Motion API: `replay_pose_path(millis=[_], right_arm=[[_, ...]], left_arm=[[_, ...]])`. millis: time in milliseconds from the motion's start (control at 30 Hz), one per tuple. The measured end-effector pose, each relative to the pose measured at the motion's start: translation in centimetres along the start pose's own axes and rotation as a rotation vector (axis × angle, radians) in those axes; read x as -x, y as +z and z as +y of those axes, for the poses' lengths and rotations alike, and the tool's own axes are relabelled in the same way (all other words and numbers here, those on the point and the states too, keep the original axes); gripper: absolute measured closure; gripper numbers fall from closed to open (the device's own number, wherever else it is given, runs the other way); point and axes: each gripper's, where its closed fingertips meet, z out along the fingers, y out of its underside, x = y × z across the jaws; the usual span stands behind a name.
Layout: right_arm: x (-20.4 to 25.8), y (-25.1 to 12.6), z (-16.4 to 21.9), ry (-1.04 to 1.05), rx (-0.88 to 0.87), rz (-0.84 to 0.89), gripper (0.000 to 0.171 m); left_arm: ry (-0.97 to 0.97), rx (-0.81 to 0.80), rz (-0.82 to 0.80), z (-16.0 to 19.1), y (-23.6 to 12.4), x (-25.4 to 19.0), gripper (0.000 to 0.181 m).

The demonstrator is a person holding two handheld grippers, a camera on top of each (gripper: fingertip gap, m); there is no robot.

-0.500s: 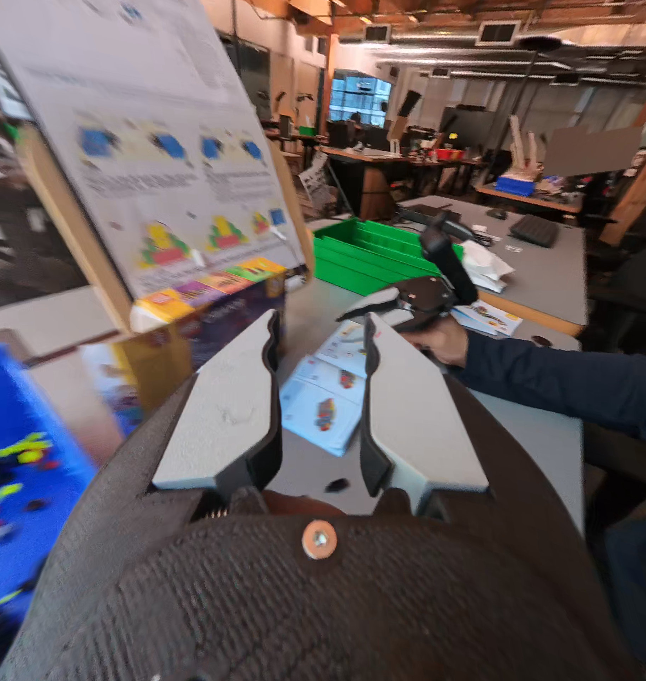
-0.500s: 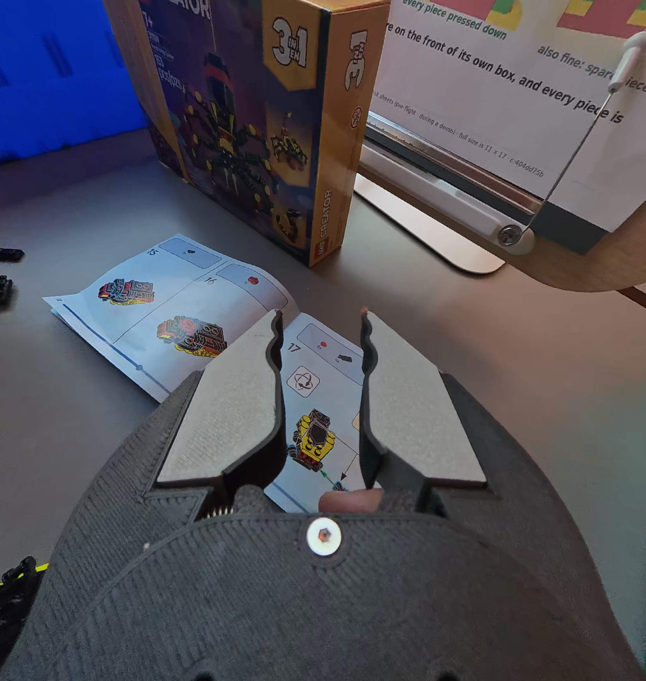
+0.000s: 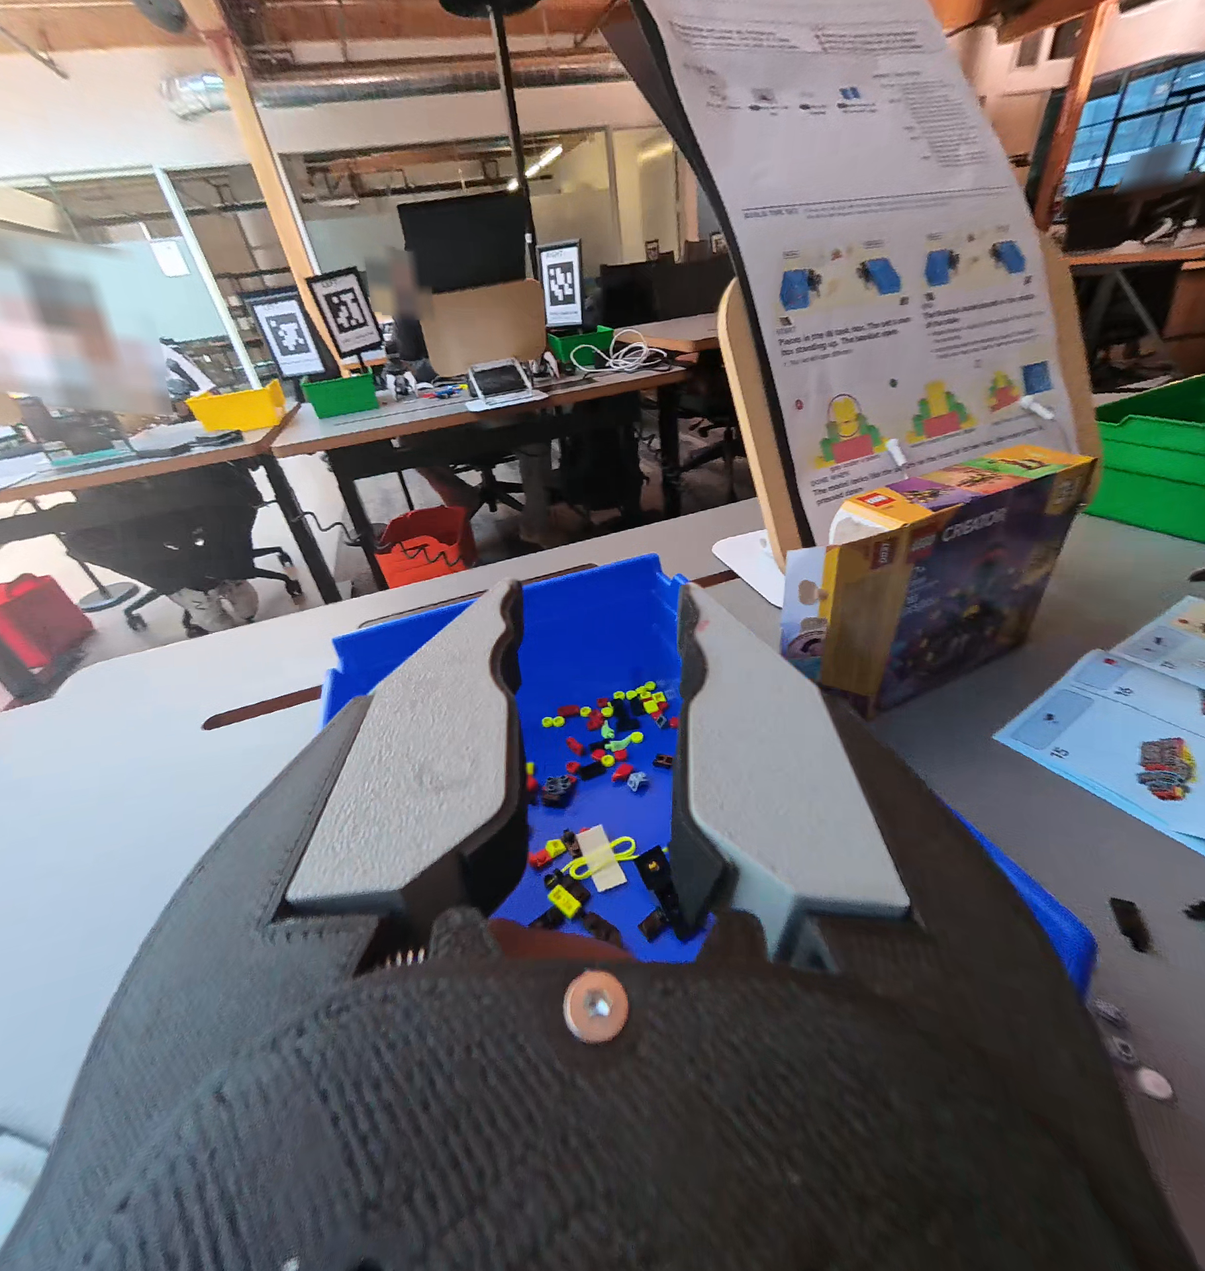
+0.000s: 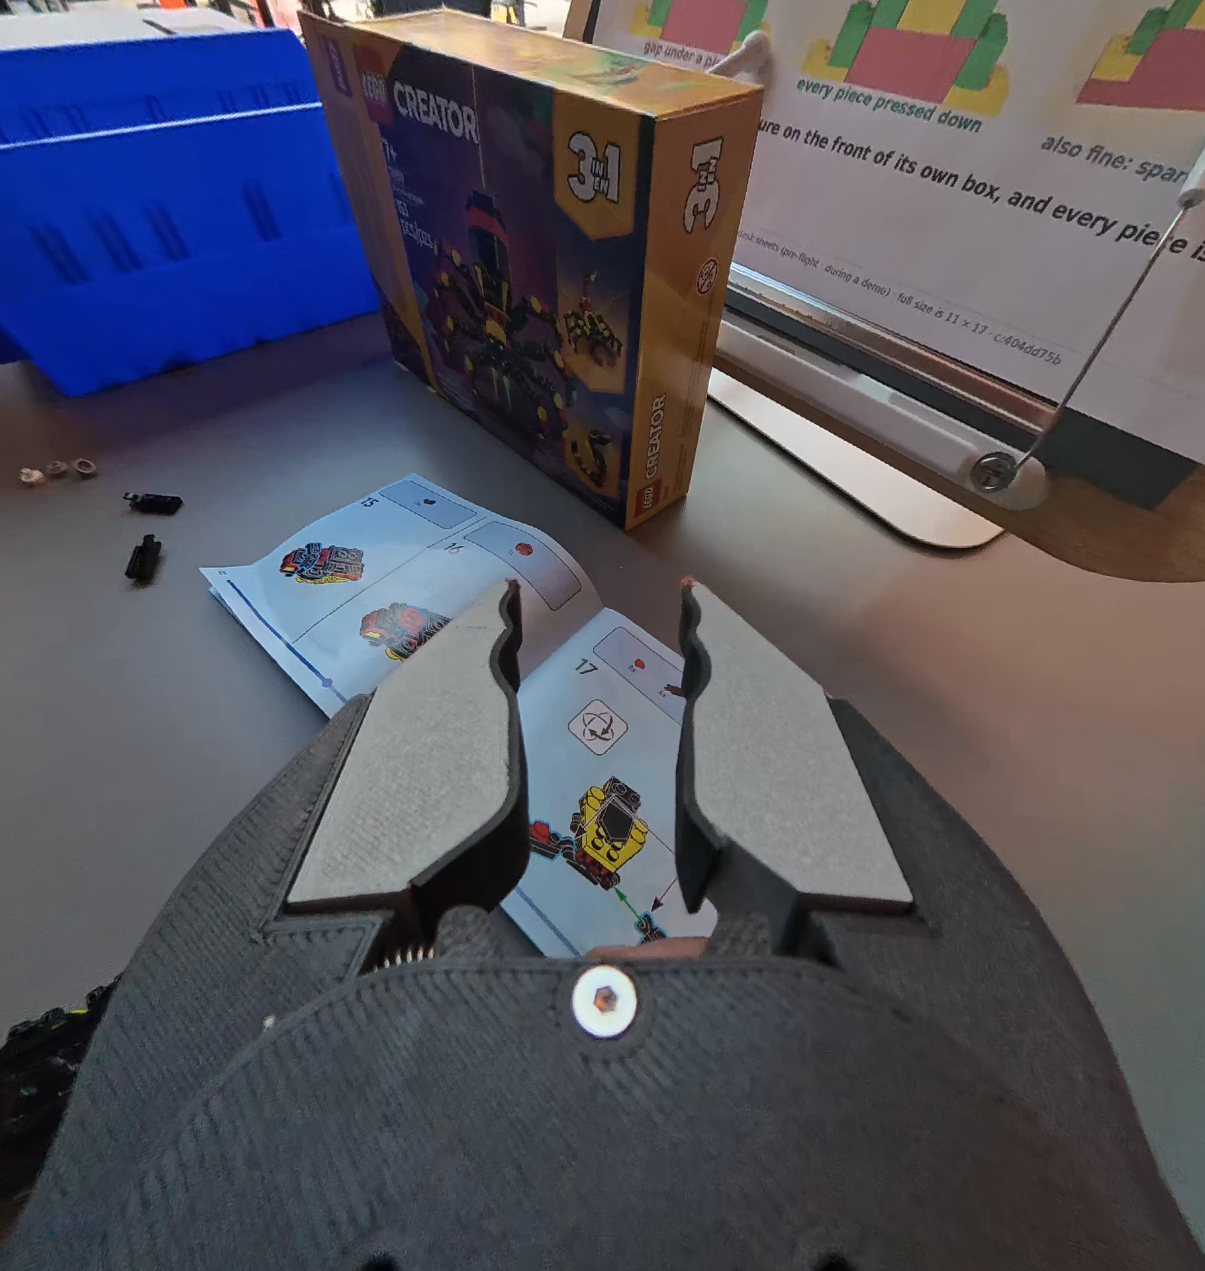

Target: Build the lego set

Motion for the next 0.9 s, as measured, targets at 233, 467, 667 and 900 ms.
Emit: replay_pose_path(millis=[233,467,667,900], right_arm=[[0.0,-0.2,-0.3,0.009,-0.023,-0.022,0.124],[-0.2,-0.5,-0.7,0.055,-0.054,-0.049,0.125],[-0.3,-0.3,-0.6,0.038,-0.048,-0.038,0.128],[0.2,-0.2,-0.6,-0.007,-0.043,-0.045,0.126]], left_arm=[[-0.128,-0.002,0.046,0.4,0.1,-0.3,0.142],[-0.111,0.006,0.037,1.0,0.3,-0.4,0.144],[-0.087,0.123,0.138,3.4,1.0,-2.7,0.146],[-0.051,0.16,0.181,4.2,1.1,-4.1,0.146]])
